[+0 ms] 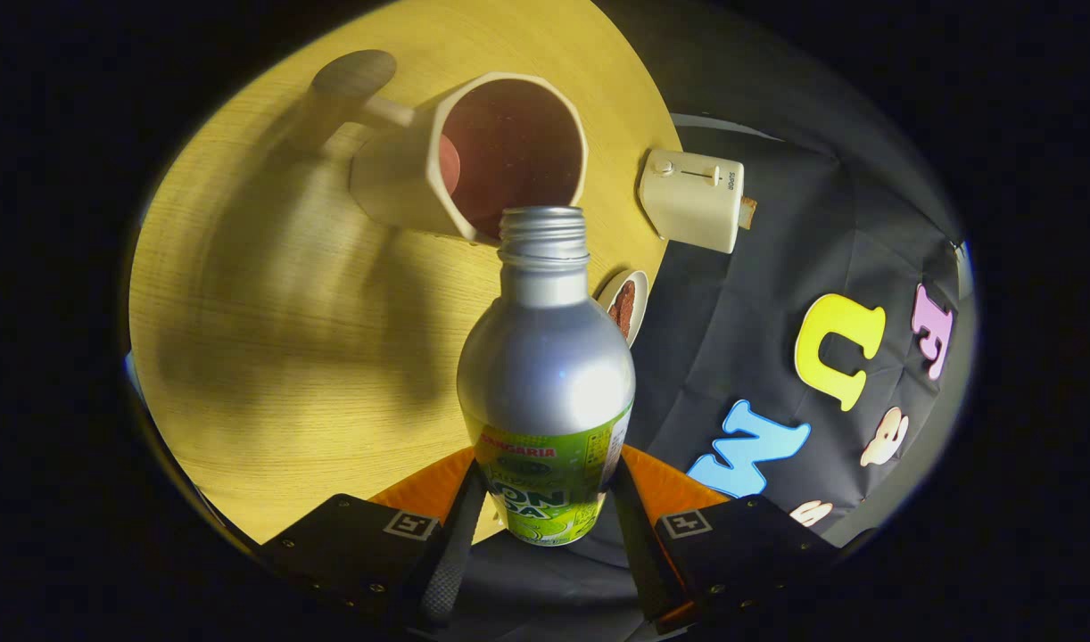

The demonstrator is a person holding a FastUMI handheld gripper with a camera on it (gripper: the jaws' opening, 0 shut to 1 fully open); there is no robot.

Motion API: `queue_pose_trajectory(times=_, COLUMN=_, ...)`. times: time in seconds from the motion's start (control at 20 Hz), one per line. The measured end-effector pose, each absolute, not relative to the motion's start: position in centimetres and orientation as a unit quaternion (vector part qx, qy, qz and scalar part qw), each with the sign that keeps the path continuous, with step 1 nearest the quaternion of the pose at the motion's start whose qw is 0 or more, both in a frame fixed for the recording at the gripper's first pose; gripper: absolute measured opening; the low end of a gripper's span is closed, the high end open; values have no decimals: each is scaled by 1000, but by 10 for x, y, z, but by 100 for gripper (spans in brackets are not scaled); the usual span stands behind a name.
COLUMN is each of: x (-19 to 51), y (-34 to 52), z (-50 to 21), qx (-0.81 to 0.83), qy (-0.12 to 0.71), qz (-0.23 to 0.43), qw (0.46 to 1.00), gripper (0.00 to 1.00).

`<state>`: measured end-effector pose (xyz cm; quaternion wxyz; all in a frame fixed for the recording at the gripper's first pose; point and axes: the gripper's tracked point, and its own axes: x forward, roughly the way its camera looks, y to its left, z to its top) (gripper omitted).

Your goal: Take the bottle from table, then pour the juice into the cup, finally place the bottle on the coaster

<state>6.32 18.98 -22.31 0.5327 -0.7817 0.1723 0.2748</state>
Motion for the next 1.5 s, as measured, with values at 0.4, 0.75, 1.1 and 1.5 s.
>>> queue_pose_trajectory(times=0.4, x=64, y=194, z=-221, qx=-798, qy=174, qz=277, qw=506, gripper=76)
queue_pose_trajectory(times=0.75, x=64, y=194, z=-218, qx=-806, qy=175, qz=278, qw=492, gripper=76)
queue_pose_trajectory(times=1.1, x=59, y=188, z=-211, qx=-813, qy=184, qz=275, qw=480, gripper=76)
queue_pose_trajectory(times=1.5, x=60, y=192, z=-196, qx=-830, qy=174, qz=271, qw=455, gripper=76)
